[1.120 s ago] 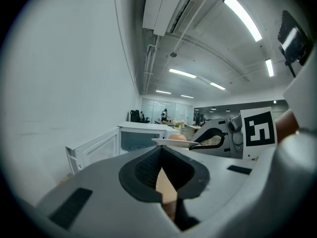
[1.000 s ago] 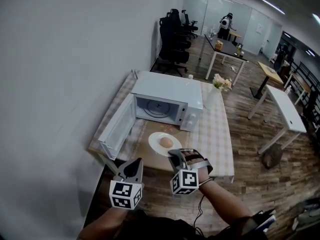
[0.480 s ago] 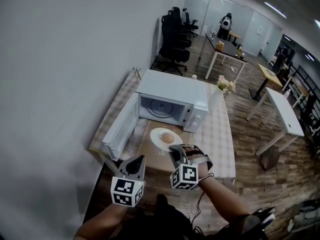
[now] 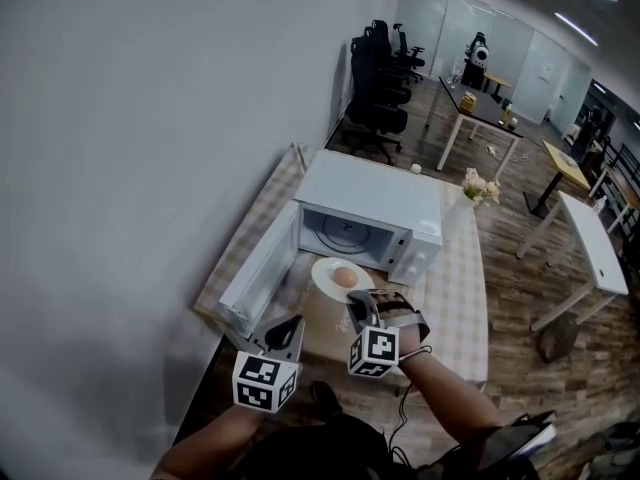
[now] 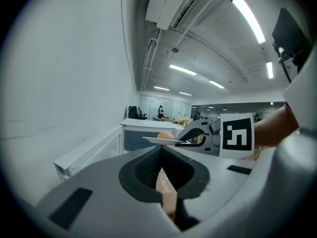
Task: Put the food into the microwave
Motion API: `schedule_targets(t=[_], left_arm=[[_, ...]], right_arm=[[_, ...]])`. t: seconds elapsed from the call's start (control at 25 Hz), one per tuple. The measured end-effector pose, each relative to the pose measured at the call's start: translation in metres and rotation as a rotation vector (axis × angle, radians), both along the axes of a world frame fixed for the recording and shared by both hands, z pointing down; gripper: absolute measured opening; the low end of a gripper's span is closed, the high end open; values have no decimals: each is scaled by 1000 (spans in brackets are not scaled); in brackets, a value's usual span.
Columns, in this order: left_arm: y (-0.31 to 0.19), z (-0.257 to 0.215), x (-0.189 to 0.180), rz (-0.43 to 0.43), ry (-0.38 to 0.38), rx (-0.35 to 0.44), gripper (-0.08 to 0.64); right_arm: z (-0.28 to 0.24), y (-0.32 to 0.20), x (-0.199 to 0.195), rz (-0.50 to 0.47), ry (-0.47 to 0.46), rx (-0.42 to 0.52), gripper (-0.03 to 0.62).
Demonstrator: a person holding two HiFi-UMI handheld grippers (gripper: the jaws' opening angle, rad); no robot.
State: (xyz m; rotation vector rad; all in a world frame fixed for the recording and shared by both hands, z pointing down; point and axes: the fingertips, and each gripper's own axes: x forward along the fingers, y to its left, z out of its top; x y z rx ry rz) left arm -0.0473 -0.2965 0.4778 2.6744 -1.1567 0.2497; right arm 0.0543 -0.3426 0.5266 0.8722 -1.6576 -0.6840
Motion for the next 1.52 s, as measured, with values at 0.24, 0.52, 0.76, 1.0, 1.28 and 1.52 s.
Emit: schedule_targets(t=[0.24, 0.52, 0.76, 1.0, 1.28, 1.52], left_arm=[[-31, 4, 5, -31, -9, -8, 8], [-61, 16, 19, -32, -17, -29, 8], [-88, 30, 26, -78, -16, -34, 8], [-103, 48, 41, -57, -34, -59, 8], [-123, 68, 47, -62, -66, -68, 8], [-134, 79, 45, -72, -86, -75, 8]], right_arm=[[11, -41, 11, -2, 17, 1, 25], [37, -79, 26, 5, 26, -29, 25], [60, -111, 37, 7, 60, -15, 25], [86, -140, 45, 38, 64, -25, 25], [122, -173, 46, 68, 52, -69, 25], [149, -198, 49, 78, 94, -81, 25]])
